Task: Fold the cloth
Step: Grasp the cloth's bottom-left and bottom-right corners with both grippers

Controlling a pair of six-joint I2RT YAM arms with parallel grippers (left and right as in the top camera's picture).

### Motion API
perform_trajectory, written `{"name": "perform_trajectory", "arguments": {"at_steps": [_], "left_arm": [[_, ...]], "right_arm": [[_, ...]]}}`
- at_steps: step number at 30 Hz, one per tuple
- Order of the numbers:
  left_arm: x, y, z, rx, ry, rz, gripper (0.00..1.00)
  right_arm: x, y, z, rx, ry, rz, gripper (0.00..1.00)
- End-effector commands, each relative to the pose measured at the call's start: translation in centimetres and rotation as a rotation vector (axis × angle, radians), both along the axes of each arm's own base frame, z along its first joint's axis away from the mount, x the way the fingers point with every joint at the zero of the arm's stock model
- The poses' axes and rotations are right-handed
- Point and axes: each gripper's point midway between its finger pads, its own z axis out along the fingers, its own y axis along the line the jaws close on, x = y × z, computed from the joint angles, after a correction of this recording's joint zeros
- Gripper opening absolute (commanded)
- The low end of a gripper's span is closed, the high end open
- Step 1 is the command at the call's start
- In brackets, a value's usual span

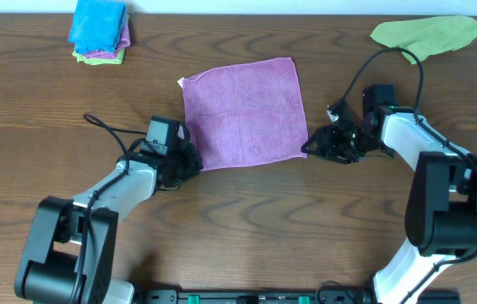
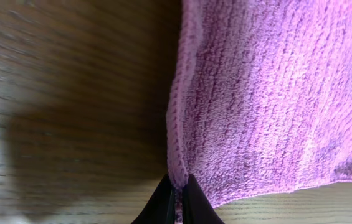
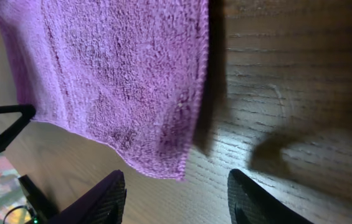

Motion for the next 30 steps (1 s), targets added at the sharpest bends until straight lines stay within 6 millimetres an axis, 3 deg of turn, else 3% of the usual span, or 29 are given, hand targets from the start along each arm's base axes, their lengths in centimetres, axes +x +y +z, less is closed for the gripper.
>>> {"name": "perform_trajectory", "arguments": {"at_steps": [1, 14, 18, 30], "left_arm": [[-0.2, 0.2, -0.4, -0.004, 0.015, -0.001, 0.06], [-0.2, 0.1, -0.4, -0.004, 0.015, -0.001, 0.06], [-0.1, 0.1, -0.3, -0.004, 0.012, -0.001, 0.06], [-0.1, 0.1, -0.3, 0.003, 0.001, -0.019, 0.06]], "right_arm": [[0.0, 0.0, 0.0, 0.035, 0.025, -0.026, 0.52], [-0.4, 1.8, -0.6, 0.115, 0.072, -0.018, 0.47], [-0.3, 2.4, -0.7, 0.114, 0.061, 0.001, 0.41], [0.1, 3.2, -0.7, 0.118, 0.057, -0.008, 0.04]]}}
